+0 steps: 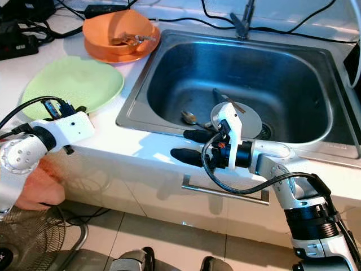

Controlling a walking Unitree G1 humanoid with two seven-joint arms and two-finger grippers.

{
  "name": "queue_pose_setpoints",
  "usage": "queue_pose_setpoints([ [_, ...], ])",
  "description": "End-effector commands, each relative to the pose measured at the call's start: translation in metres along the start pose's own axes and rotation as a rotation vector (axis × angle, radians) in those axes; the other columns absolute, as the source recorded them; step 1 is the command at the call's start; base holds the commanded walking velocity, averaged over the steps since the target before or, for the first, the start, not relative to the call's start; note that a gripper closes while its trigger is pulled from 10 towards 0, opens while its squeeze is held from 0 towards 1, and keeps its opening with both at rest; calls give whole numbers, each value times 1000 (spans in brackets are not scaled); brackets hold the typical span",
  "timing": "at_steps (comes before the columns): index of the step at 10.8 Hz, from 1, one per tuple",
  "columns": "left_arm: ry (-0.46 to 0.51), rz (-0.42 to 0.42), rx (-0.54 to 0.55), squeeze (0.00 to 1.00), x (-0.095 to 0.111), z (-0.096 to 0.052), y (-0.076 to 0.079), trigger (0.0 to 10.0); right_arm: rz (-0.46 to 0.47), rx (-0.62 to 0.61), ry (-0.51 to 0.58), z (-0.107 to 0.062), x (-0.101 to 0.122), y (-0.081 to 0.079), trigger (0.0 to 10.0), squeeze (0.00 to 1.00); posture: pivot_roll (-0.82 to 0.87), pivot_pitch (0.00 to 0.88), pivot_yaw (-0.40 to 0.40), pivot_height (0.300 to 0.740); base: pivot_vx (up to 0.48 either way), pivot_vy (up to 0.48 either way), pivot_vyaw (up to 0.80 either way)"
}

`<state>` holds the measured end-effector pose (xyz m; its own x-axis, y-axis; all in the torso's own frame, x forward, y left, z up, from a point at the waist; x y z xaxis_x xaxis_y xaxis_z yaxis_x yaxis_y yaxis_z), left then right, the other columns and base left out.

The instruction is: Kitchen organization

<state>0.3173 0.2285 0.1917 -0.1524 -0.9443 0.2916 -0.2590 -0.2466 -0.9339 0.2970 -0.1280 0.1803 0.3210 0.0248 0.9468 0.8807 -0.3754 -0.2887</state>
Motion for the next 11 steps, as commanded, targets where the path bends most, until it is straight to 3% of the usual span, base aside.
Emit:
queue_pose_setpoints([
  [1, -32, -29, -76, 0, -8, 1, 25, 0, -1, -32, -3, -3, 1, 4, 10000, 0, 200, 155, -16, 740, 0, 0, 0],
  [5, 125, -45, 81, 0, 27, -4, 10, 0, -12, -54, 2, -5, 5, 11, 10000, 0, 202, 149, -27, 740, 0, 0, 0],
  [7, 160, -67, 63, 0, 38, -5, 17, 0, -22, -60, 8, -4, 10, 13, 10000, 0, 202, 145, -26, 740, 0, 0, 0],
  [8, 227, -70, 74, 0, 55, -6, 16, 0, -22, -88, 30, -6, 13, 17, 10000, 0, 203, 143, -27, 740, 0, 0, 0],
  [11, 403, -60, 81, 0, 96, -4, 34, 0, 34, -224, 152, -6, 29, 33, 10000, 0, 196, 140, -30, 740, 0, 0, 0],
])
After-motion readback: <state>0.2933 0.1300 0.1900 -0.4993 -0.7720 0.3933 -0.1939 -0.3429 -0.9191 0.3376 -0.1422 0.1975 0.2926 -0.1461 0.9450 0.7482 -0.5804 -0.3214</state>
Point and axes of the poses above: a point about 5 cm out from each wrist's last joint towards the gripper, its own z axis pointing out of the wrist towards the gripper, its own x axis along the axis of the wrist's last joint, y = z × x, the point moved 1 cm from there along z, pointing out of the wrist towards the gripper, and after that the axes turned 4 degrees about z, right-handed, at the moved point
